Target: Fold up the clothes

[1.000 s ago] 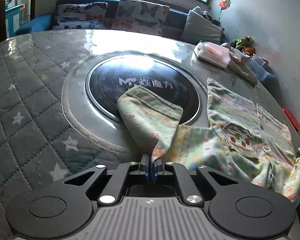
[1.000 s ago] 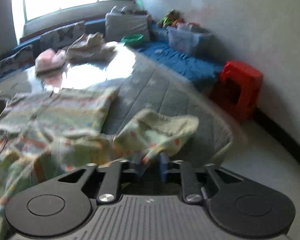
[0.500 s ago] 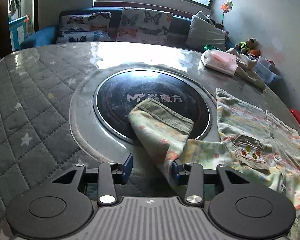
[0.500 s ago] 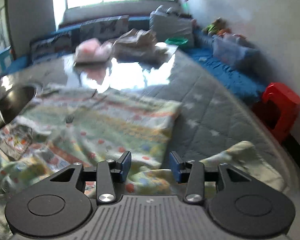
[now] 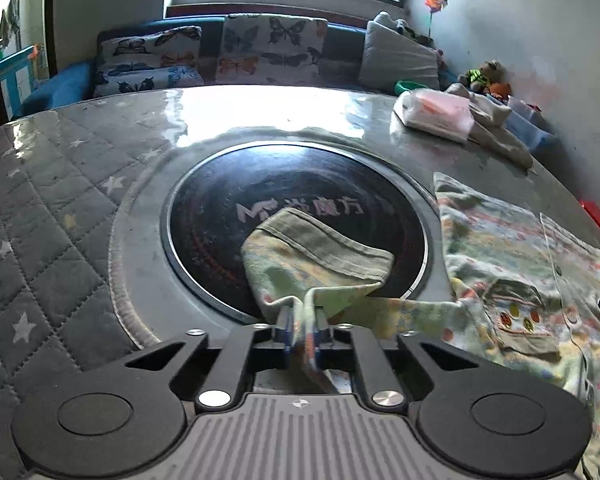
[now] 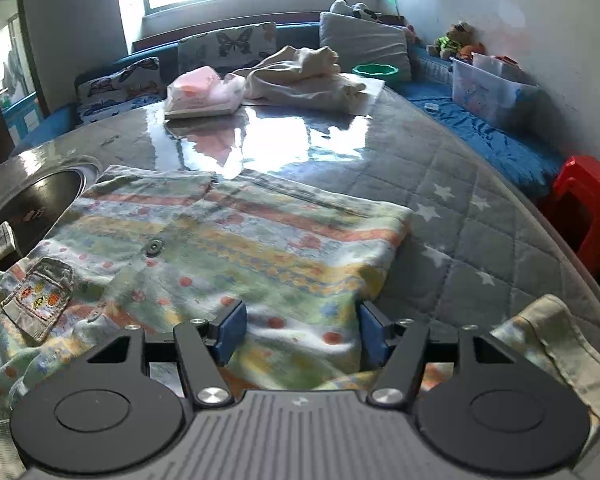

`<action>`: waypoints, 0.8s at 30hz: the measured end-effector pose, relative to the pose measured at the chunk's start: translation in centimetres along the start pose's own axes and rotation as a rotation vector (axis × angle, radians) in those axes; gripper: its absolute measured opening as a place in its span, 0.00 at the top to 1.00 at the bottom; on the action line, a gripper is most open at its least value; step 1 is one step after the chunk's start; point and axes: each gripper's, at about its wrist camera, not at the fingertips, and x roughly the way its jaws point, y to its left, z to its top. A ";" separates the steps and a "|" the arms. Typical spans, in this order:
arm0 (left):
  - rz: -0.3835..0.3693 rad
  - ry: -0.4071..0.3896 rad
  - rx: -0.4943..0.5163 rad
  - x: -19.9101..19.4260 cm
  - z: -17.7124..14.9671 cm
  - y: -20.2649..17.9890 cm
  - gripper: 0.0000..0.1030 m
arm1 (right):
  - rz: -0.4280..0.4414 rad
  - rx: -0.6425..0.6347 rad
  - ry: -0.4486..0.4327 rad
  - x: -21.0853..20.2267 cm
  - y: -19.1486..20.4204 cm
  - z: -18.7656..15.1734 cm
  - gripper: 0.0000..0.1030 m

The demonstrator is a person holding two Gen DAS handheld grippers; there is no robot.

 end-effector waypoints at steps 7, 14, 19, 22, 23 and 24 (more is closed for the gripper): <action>0.040 -0.084 -0.079 -2.0 0.2 2.5 0.93 | 0.047 -0.057 -0.007 2.2 2.7 1.7 0.39; 0.120 -0.131 -0.183 -4.0 -0.5 6.5 0.93 | 0.112 -0.144 -0.028 5.1 7.6 3.9 0.38; 0.197 -0.160 -0.255 -5.5 -1.5 9.3 0.93 | 0.170 -0.195 -0.035 7.4 12.0 5.6 0.38; 0.239 -0.168 -0.296 -6.6 -2.3 10.9 0.93 | 0.205 -0.232 -0.037 8.6 14.9 6.4 0.38; 0.252 -0.167 -0.309 -6.9 -2.6 11.3 0.93 | 0.214 -0.246 -0.040 9.0 15.8 6.7 0.38; 0.265 -0.162 -0.321 -7.2 -3.0 11.7 0.93 | 0.225 -0.261 -0.042 9.2 16.7 6.8 0.38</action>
